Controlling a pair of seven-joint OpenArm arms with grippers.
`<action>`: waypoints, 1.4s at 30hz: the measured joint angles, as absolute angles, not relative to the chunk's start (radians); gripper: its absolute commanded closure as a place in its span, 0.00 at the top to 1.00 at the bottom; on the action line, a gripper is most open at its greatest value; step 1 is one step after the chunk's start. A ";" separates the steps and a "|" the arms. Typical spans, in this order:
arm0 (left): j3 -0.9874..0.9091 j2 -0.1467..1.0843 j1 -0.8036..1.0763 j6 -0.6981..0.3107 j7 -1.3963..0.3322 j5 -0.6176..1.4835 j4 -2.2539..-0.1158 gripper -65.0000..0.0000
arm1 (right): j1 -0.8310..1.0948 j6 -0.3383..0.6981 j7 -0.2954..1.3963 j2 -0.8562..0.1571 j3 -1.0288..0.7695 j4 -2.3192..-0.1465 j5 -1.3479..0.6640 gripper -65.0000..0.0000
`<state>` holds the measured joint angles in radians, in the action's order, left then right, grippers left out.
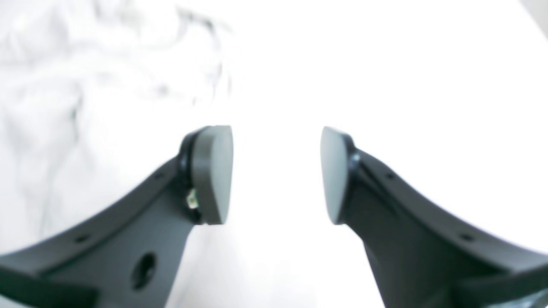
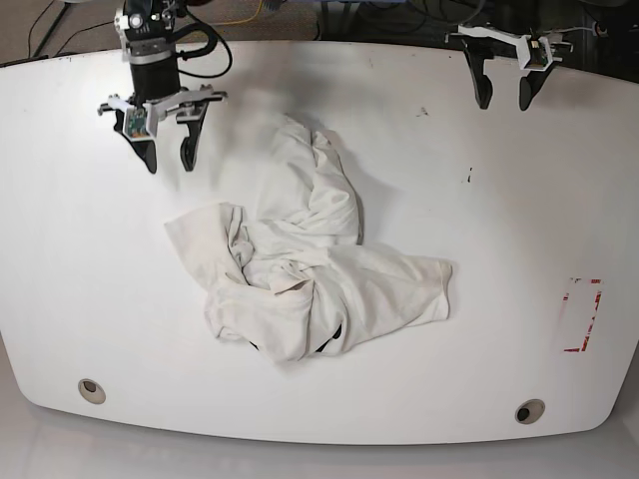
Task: Layout the t-shirt on the table in an organized manner, then fold the t-shirt properly
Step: 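Lower the right gripper onto the crumpled white t-shirt and pinch it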
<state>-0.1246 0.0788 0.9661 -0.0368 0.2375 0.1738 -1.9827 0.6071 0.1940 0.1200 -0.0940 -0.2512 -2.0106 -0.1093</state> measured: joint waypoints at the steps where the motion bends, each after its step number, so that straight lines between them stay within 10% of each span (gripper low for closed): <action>1: -0.113 0.079 0.962 -0.036 0.237 0.174 -1.983 0.55 | 0.586 0.203 0.151 -0.107 -0.249 -2.010 -0.109 0.52; 20: -0.068 0.080 0.884 -0.039 0.203 0.173 -1.981 0.55 | 0.021 0.326 0.561 -0.147 -0.191 -1.782 -0.102 0.52; 42: -0.071 0.084 0.887 -0.040 0.203 0.174 -1.978 0.55 | -0.259 0.347 0.565 -0.112 -0.161 -1.291 -0.110 0.52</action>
